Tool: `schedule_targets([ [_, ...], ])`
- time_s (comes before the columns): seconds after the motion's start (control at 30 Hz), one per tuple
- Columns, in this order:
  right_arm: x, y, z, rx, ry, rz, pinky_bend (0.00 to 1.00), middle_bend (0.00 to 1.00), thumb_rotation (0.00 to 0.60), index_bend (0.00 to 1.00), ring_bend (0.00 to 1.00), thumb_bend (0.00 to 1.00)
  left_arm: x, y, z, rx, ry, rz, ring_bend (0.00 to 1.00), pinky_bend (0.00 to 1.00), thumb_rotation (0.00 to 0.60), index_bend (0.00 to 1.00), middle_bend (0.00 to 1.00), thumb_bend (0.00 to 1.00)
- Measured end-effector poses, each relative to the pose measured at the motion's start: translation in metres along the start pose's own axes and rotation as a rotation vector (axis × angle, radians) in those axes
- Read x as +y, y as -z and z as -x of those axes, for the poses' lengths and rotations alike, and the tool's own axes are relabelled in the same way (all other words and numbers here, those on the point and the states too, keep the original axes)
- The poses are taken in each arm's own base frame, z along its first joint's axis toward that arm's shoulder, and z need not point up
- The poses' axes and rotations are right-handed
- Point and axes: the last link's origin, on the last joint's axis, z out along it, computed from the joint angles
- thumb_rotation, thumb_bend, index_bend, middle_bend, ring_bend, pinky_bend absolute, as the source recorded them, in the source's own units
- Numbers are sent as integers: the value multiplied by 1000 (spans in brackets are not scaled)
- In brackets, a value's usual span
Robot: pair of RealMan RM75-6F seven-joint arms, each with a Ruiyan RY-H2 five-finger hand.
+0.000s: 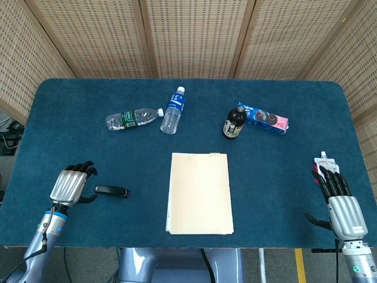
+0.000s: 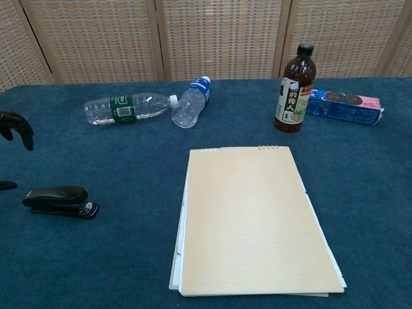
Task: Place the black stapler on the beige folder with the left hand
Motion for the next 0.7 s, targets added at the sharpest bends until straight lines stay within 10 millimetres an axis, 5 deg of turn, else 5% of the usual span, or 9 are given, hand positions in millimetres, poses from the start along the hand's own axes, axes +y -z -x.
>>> schedule_targets([
  [0.7,4,-1,-4,8,-22,10,0,0,600,0,0,104,35,-29,22,-107,-59,26,294,319,600,427,264,269],
])
